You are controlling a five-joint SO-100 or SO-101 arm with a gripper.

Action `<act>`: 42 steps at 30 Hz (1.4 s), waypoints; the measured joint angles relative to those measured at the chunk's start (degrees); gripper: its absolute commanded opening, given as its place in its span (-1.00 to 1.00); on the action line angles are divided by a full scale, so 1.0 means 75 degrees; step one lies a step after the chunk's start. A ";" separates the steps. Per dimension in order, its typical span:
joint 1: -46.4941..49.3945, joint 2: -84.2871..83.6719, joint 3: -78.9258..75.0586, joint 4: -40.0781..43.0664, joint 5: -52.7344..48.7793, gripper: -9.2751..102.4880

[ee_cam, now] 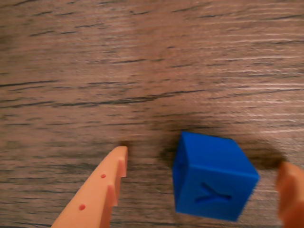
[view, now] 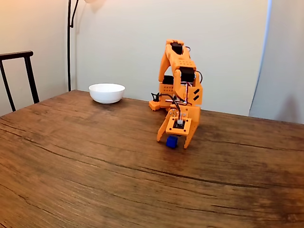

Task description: Grasp the cube and drop it in the bowl

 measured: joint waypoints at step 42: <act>-0.0012 -0.0012 -0.0293 0.0938 0.0000 -0.51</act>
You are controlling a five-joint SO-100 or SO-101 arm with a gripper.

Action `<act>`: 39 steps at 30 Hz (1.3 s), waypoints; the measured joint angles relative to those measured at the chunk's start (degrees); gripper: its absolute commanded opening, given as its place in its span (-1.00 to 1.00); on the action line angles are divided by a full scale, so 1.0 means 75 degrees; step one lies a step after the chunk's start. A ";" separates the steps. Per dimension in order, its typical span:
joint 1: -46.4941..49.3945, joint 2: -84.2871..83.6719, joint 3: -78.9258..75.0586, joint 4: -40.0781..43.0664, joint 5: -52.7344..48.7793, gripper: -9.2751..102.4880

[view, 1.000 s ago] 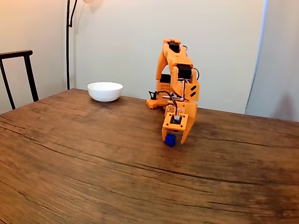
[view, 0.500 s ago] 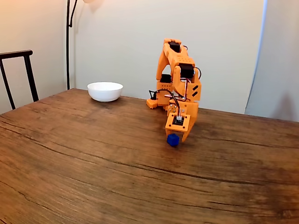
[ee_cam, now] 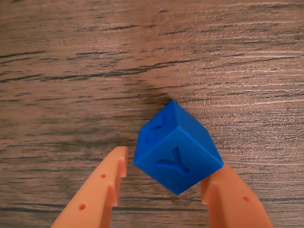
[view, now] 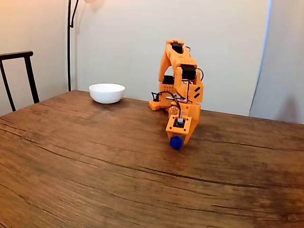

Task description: Grasp the cube and drop it in the bowl

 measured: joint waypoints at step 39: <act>-0.0117 -0.0059 -0.1277 0.1992 0.0445 -0.12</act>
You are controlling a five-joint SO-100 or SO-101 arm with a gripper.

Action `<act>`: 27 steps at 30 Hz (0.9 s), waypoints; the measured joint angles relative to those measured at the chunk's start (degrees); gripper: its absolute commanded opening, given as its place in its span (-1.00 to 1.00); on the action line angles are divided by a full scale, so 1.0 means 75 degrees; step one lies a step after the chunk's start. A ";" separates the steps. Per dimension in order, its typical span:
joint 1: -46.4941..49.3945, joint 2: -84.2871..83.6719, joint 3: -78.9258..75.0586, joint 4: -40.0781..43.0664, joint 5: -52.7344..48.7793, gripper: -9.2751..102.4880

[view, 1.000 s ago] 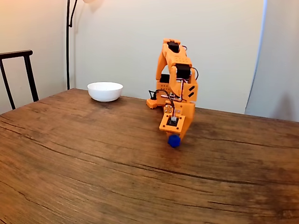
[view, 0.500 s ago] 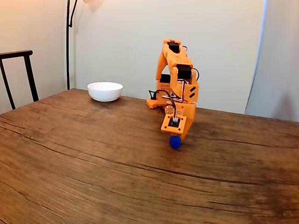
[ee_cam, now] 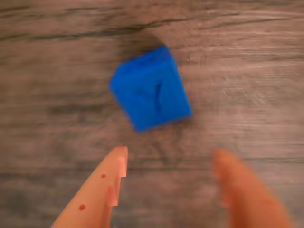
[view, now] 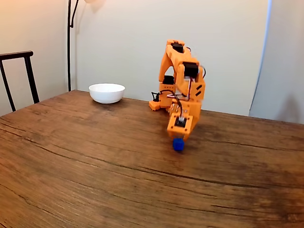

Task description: Grasp the cube and drop it in the bowl

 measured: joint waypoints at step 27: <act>0.0375 -0.0012 -0.0305 -0.1184 0.2695 0.10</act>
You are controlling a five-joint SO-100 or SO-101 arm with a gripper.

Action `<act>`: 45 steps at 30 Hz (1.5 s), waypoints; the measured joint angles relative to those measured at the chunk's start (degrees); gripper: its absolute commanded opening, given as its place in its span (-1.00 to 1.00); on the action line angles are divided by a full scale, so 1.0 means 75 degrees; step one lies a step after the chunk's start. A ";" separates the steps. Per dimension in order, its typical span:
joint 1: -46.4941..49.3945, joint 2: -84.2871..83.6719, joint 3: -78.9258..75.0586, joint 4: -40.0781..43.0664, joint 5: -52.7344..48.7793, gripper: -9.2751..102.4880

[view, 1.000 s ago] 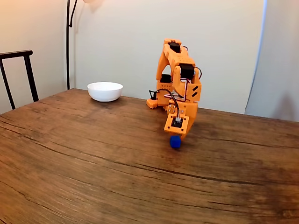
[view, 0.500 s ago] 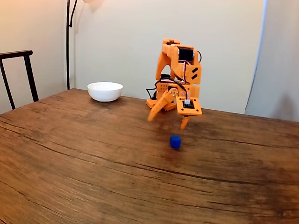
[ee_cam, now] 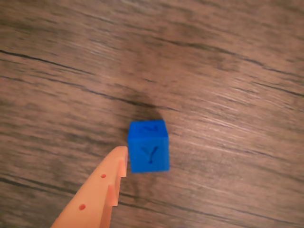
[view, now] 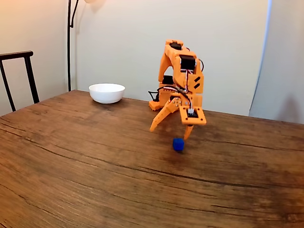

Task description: Grasp the cube and drop it in the bowl

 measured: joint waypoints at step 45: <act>-0.0328 -0.1102 -0.0152 0.0188 -0.0480 -0.56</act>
